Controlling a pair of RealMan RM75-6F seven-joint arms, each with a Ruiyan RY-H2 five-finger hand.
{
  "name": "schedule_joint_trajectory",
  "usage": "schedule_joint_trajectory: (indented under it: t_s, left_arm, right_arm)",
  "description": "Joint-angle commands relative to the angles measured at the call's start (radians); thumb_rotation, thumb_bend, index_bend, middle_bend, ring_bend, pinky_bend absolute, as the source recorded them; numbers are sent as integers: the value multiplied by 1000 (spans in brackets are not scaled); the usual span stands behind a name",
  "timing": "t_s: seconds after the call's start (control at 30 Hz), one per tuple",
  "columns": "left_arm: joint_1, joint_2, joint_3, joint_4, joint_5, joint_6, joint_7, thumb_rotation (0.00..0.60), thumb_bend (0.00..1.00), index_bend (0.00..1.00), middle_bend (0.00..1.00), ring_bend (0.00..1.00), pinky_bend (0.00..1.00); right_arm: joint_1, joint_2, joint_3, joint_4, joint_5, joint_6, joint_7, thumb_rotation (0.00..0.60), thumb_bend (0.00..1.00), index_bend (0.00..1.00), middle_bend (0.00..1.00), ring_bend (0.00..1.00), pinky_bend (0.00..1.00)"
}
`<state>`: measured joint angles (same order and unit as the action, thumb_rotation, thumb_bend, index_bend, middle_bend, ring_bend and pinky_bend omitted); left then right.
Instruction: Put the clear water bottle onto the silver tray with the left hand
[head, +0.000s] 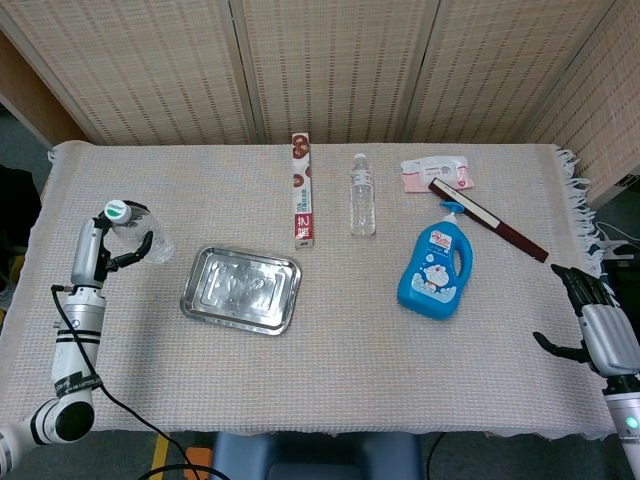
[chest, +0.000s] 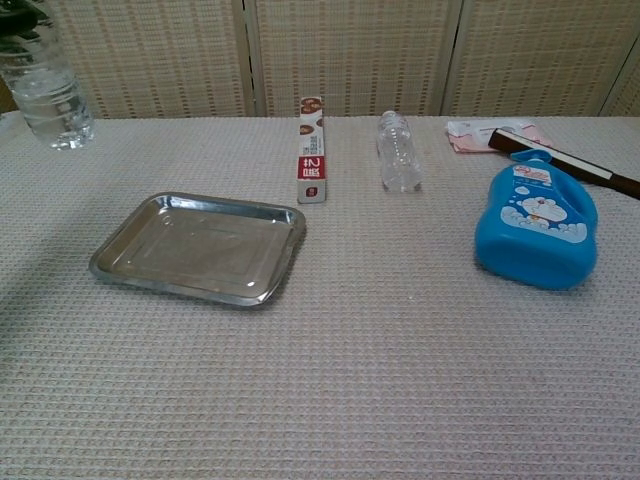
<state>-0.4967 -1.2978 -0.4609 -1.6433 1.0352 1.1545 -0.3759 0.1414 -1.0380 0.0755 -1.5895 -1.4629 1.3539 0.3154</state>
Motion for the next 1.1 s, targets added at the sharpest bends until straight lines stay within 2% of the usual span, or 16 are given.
schedule_joint_trajectory:
  t_s: [0.03,0.1,0.13,0.23,0.3,0.4,0.63,0.73,0.9,1.1]
  left_arm:
    - [3,0,16,-5,-14,-8,8,600,495,583,737,532,433]
    - [38,-51,97,33,-49,-42,-6,600,495,583,737,532,432]
    - [45,-82,116,66,-43,-35,-10,600,495,583,738,532,432]
    - [51,-134,131,123,-36,-31,-28,600,496,583,738,532,431]
    - [47,-142,120,133,-33,-33,-38,600,495,583,738,532,432]
    - [21,-126,72,129,-15,-24,-32,600,494,583,737,532,431]
    - [-49,-23,-43,64,18,4,64,600,497,583,737,532,431]
    - [-43,5,-50,31,12,19,90,600,495,583,737,532,431]
    - [-7,-3,15,21,-10,7,96,600,495,583,737,532,431]
    - [33,-94,115,118,-24,-20,63,600,495,583,737,532,432]
  right_arm:
    - [0,0,0,0,0,0,0,600,141,60,69,0,59]
    - [1,-2,-1,2,1,-3,-5,600,142,60,69,0,59]
    - [2,-2,0,2,3,-5,-6,600,142,60,69,0,59]
    - [4,-2,1,3,6,-9,-6,600,142,60,69,0,59]
    - [5,0,1,3,8,-13,-3,600,142,60,69,0,59]
    - [5,1,2,1,11,-14,-3,600,142,60,69,0,59]
    - [3,4,-2,-3,3,-11,-4,600,142,60,69,0,59]
    - [4,4,-3,-3,3,-12,-5,600,142,60,69,0,59]
    - [6,0,-2,-3,8,-17,-3,600,142,60,69,0,59]
    - [12,-6,-1,1,17,-31,-19,600,142,60,69,0,59]
